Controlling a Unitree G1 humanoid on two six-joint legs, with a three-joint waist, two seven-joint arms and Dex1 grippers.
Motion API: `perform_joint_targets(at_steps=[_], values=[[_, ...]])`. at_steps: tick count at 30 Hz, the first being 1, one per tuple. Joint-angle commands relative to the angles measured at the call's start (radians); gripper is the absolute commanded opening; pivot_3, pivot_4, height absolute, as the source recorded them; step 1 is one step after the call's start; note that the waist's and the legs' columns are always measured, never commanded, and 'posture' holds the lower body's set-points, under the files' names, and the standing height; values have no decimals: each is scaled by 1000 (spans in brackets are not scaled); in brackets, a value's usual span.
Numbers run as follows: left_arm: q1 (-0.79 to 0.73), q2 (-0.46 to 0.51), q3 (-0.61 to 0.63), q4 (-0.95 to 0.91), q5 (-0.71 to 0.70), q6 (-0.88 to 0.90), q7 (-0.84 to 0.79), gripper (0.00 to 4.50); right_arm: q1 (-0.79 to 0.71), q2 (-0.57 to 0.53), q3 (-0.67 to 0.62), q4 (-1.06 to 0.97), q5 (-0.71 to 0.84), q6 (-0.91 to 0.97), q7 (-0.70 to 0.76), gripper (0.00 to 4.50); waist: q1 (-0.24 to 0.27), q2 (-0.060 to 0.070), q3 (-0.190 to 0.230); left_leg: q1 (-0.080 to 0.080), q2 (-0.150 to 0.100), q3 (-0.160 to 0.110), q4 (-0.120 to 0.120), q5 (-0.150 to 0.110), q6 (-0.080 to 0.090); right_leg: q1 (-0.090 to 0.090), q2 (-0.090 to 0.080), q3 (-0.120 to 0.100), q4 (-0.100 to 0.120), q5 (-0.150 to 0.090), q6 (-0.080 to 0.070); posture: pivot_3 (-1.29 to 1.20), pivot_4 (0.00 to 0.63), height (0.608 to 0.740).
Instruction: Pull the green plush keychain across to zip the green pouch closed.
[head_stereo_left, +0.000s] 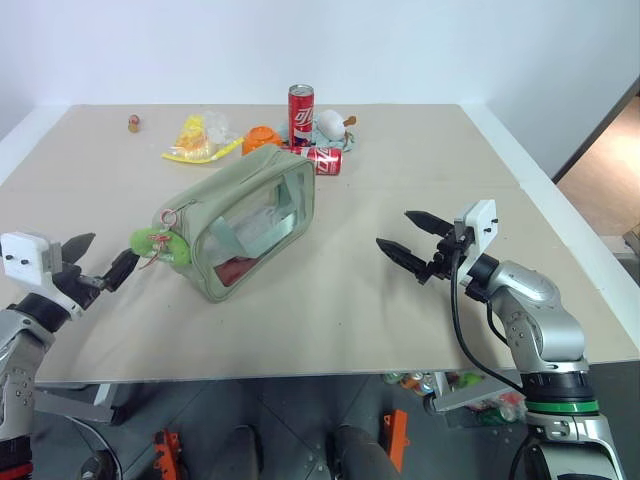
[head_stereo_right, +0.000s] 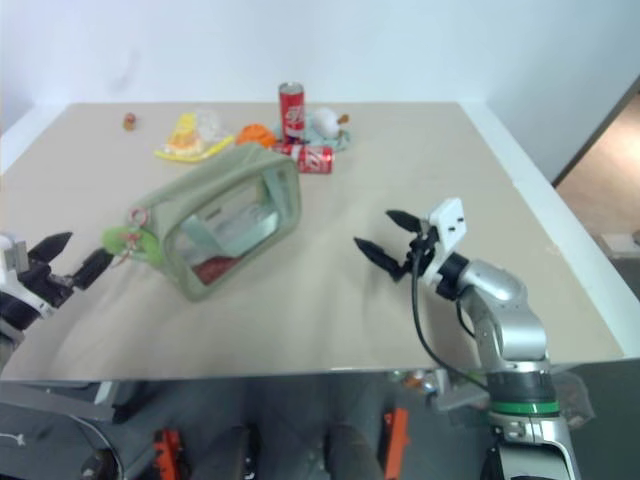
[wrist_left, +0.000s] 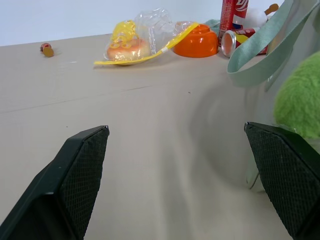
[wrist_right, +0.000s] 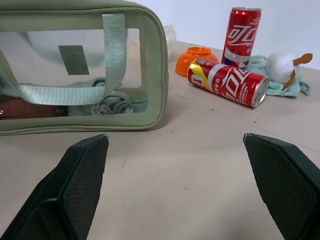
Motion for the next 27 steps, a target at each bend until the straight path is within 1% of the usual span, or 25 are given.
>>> perform_joint_targets(at_steps=[1, 4, 8, 10, 12, 14, 16, 19, 22, 27], values=[[-15, 45, 79, 7, -37, 3, -17, 4500, -15, -13, -11, -30, 31, -1, 37, 4473, 0, 0, 0, 0, 0, 0, 0, 0, 0, 0, 0, 0, 0, 0, 0, 0, 150, 740], [-17, 103, 130, 44, -58, 2, -63, 4500, -14, -23, -8, -58, 52, 17, 68, 4473, 0, 0, 0, 0, 1, 0, 0, 0, 0, 0, 1, 0, 0, 0, -1, 0, 150, 740], [-54, 235, 182, 87, -138, 75, -191, 4500, -48, -52, 4, -108, 89, 51, 130, 4473, -1, 0, 0, 0, 2, 0, 0, 0, 0, -1, 2, 0, 0, 0, -2, 0, 150, 740], [-102, 291, 168, 73, -191, 138, -233, 4500, -72, -59, 8, -123, 100, 67, 143, 4473, -1, 0, 0, 0, 2, 0, 0, 0, 0, -1, 2, -1, 0, -1, -3, 0, 150, 740], [-166, 333, 109, 19, -245, 224, -253, 4500, -97, -60, 12, -125, 93, 58, 150, 4473, 1, 0, 1, 1, 2, 1, 0, 0, 0, -1, 1, -1, 0, -1, -4, 0, 150, 740], [-233, 343, 26, -39, -291, 307, -257, 4500, -126, -54, 16, -126, 87, 50, 147, 4473, 3, -1, 1, 0, 3, 2, 0, 0, 0, 0, 1, -1, 0, -1, -4, 0, 150, 740], [-268, 344, -33, -67, -302, 356, -266, 4500, -145, -48, 20, -128, 84, 47, 142, 4473, 2, -1, 1, 0, 3, 5, 0, 0, 0, 0, 0, 0, 0, -1, -1, 0, 150, 740], [-321, 305, -113, -69, -307, 412, -241, 4500, -170, -42, 19, -147, 94, 59, 123, 4473, -1, 0, 1, 0, 3, 6, 0, 0, -1, -1, 0, 1, 0, 0, 0, 0, 150, 740], [-346, 281, -157, -70, -327, 472, -232, 4500, -173, -42, 21, -167, 94, 65, 106, 4473, -4, -1, 1, 0, 5, 6, -2, -1, -2, -3, 3, 1, 0, -1, -2, 0, 150, 740], [-367, 266, -223, -78, -290, 517, -208, 4500, -158, -46, 15, -210, 98, 84, 70, 4473, -1, -1, 1, 0, 5, 4, -5, -1, -2, -3, 4, 0, 1, -2, -4, 0, 150, 740]])
